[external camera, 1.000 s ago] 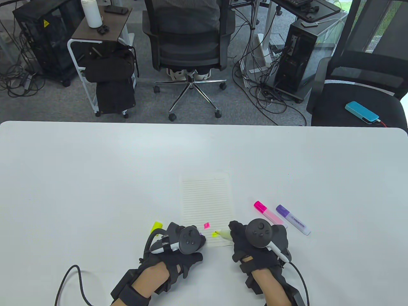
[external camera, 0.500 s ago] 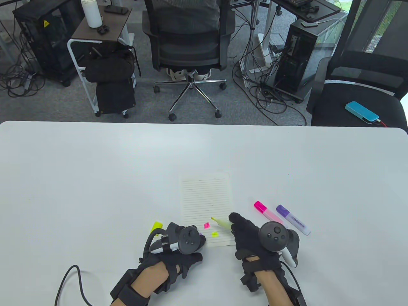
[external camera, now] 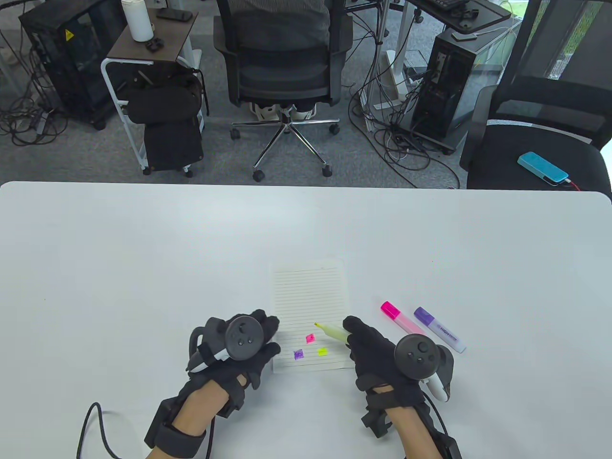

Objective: Apply highlighter ink on paper

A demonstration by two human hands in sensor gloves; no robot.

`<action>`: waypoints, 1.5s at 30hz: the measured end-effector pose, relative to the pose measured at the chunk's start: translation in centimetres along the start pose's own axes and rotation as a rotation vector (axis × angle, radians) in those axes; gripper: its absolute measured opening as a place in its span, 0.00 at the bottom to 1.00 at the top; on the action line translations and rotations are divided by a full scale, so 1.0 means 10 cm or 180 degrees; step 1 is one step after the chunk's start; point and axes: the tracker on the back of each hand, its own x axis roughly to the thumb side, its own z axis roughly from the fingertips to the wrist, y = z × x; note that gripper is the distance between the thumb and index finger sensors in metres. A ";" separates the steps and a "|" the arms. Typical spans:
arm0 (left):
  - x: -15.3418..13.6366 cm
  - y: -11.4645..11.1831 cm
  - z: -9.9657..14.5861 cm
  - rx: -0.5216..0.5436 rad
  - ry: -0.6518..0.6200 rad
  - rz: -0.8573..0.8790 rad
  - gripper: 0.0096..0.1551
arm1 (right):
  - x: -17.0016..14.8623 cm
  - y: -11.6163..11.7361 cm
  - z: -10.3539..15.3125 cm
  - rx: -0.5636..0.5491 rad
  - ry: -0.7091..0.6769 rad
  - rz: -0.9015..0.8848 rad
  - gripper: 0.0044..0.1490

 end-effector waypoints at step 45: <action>-0.26 -0.24 -0.18 -0.0165 -0.0120 0.0347 0.37 | 0.03 0.07 -0.02 0.0329 -0.0214 -0.0529 0.27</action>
